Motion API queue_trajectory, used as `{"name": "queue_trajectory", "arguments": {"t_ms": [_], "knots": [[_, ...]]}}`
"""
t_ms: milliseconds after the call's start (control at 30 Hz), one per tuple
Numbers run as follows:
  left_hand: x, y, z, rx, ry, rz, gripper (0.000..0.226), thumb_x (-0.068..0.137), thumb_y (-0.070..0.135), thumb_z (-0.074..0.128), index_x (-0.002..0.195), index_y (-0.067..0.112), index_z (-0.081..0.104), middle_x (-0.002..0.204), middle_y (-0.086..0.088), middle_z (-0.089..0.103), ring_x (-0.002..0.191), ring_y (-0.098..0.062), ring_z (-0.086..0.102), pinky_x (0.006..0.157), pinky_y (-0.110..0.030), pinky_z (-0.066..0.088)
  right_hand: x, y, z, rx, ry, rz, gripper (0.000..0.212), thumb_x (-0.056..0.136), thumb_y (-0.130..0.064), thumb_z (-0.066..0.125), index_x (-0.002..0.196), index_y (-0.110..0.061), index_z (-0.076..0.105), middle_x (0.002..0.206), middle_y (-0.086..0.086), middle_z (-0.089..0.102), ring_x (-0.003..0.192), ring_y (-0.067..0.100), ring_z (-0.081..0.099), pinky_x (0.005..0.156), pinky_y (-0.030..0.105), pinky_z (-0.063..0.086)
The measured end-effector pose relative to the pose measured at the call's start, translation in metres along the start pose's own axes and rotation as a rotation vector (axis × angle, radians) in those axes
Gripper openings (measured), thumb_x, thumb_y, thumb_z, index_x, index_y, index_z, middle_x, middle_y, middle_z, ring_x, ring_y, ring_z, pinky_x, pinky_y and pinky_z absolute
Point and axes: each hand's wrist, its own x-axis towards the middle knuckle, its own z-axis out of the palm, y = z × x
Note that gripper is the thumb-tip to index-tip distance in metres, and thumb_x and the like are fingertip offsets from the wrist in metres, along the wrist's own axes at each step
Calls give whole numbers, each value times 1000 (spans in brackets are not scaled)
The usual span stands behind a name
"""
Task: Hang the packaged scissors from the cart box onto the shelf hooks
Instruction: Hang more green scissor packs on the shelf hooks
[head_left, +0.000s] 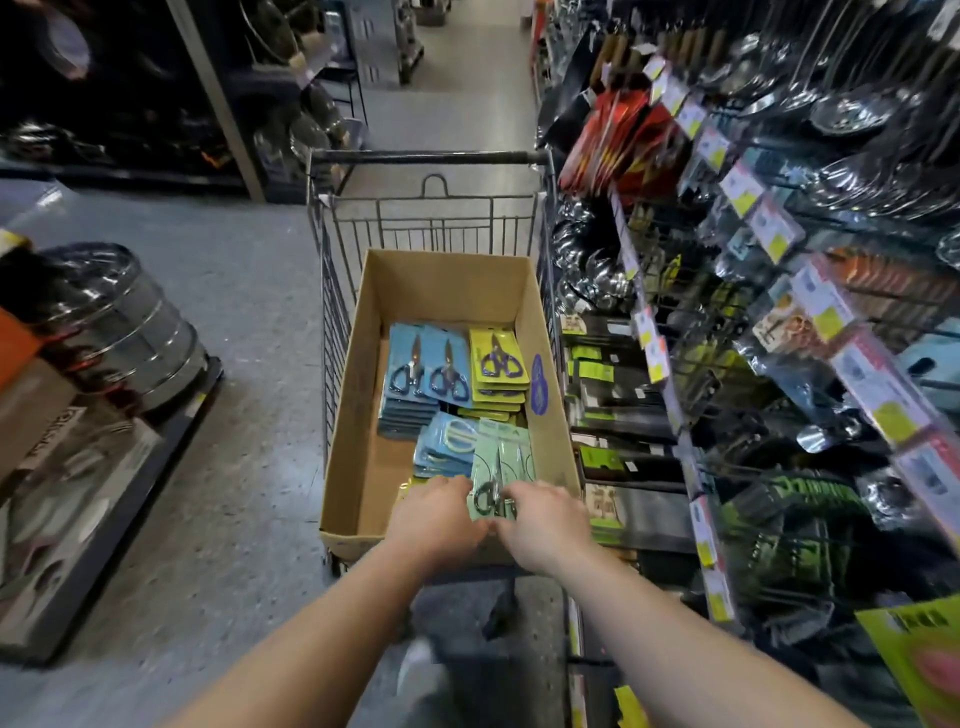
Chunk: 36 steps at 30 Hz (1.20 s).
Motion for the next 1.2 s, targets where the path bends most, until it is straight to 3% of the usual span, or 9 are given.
{"name": "queue_trajectory", "arguments": {"t_ms": [567, 833, 1200], "knots": [[159, -49, -13, 131, -225, 73, 55, 90, 54, 54, 135, 23, 48, 131, -5, 56, 120, -26, 51, 100, -42, 45, 142, -3, 21, 103, -185, 310, 45, 94, -45, 55, 136, -30, 49, 135, 4, 54, 125, 27, 49, 103, 40, 41], [191, -52, 10, 174, -352, 101, 52, 93, 49, 51, 136, 21, 46, 132, -6, 52, 123, -26, 48, 101, -41, 41, 170, 13, 61, 277, -283, 489, 64, 92, -40, 60, 148, -26, 33, 145, 7, 46, 131, 30, 46, 106, 42, 42], [214, -48, 44, 158, -443, 50, 55, 92, 51, 54, 138, 20, 47, 133, -8, 53, 125, -28, 47, 103, -45, 43, 196, 38, 97, 433, -311, 656, 80, 85, -33, 69, 151, -16, 27, 145, 11, 39, 128, 34, 48, 107, 45, 43]]}}
